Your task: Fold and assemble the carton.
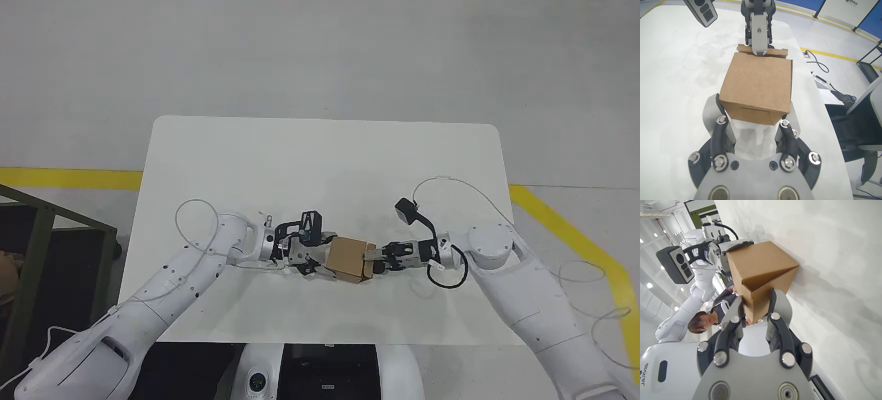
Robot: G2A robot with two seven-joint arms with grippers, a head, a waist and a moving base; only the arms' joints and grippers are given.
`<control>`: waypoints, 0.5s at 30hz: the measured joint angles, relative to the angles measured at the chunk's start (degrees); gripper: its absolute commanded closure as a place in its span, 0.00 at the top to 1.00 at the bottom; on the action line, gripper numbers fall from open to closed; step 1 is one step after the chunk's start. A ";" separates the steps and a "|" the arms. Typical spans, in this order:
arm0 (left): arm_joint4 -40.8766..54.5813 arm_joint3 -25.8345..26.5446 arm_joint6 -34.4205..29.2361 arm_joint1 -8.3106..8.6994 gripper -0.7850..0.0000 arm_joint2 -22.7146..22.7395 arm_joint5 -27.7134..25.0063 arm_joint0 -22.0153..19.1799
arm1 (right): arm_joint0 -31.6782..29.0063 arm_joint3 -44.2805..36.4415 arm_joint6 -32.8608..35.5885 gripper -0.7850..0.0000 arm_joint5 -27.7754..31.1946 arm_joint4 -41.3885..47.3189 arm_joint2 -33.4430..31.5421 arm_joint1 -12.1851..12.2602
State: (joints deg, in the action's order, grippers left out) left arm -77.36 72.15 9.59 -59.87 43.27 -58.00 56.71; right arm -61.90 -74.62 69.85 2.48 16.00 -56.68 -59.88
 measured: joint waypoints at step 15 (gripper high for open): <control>-0.59 -0.51 -0.60 0.00 0.48 0.17 0.00 -0.11 | -2.84 0.39 3.11 0.40 4.96 8.68 -2.56 0.35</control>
State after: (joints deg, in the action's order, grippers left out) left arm -77.95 71.64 8.99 -59.87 43.44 -58.00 56.60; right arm -64.74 -74.22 72.96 7.44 24.68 -59.24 -59.54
